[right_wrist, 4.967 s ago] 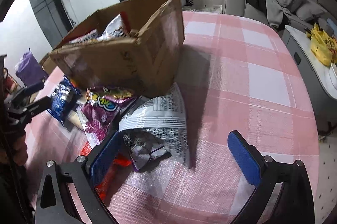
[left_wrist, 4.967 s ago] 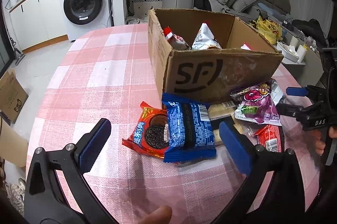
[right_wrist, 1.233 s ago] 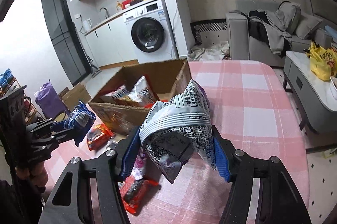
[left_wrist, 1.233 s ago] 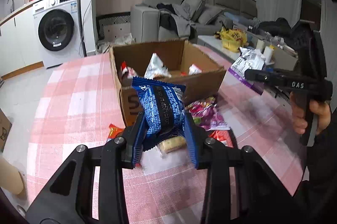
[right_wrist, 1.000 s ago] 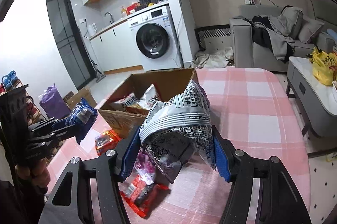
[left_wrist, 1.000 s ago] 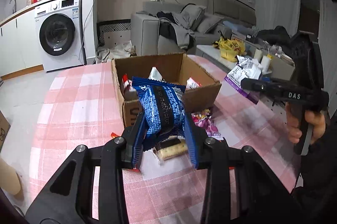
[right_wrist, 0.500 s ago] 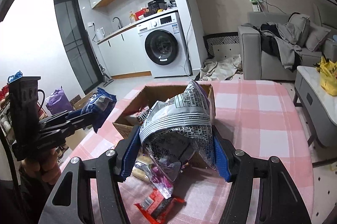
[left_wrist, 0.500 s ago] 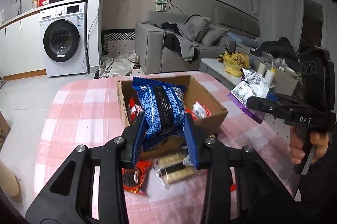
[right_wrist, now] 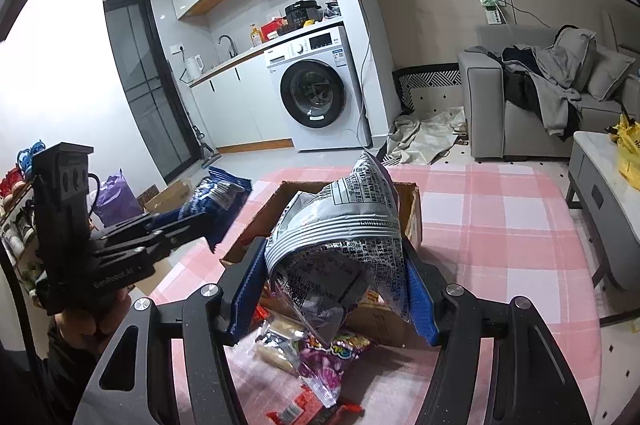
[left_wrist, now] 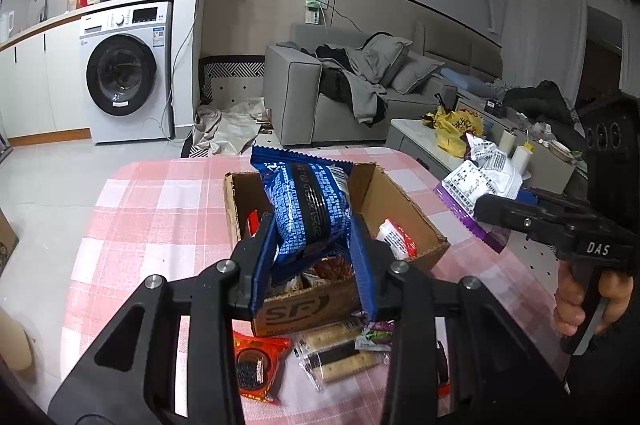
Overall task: Organize snacks
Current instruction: 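Carry both packets over the box and release them inside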
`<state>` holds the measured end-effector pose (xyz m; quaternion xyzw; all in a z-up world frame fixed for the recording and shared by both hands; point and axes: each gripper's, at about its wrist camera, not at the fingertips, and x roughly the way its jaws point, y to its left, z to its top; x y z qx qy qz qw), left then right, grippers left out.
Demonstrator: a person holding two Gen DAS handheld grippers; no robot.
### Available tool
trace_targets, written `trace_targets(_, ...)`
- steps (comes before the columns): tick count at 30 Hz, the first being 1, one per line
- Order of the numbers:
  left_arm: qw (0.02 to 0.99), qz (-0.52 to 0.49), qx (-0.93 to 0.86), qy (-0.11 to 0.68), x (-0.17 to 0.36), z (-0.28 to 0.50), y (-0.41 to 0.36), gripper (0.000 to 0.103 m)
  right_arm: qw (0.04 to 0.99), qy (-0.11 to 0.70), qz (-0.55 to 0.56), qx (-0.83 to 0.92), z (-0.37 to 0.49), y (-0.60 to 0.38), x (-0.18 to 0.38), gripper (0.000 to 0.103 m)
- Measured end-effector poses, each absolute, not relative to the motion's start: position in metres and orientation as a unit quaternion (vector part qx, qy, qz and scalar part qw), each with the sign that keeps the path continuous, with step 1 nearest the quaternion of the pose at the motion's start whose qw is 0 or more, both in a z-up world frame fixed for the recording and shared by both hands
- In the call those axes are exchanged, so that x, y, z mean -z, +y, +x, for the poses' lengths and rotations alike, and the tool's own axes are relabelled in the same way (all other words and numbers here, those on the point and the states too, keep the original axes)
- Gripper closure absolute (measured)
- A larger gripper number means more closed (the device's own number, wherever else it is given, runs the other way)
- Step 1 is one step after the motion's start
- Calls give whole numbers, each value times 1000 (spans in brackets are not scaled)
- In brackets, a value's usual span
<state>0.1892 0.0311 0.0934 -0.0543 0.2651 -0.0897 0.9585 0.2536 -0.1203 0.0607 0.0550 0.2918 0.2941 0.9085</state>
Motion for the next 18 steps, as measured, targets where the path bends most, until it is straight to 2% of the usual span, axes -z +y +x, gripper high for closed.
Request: trace_targets(18,950,-49,66,302,-62,262,20,70,895,327,48,-299,308,-77,-41,39)
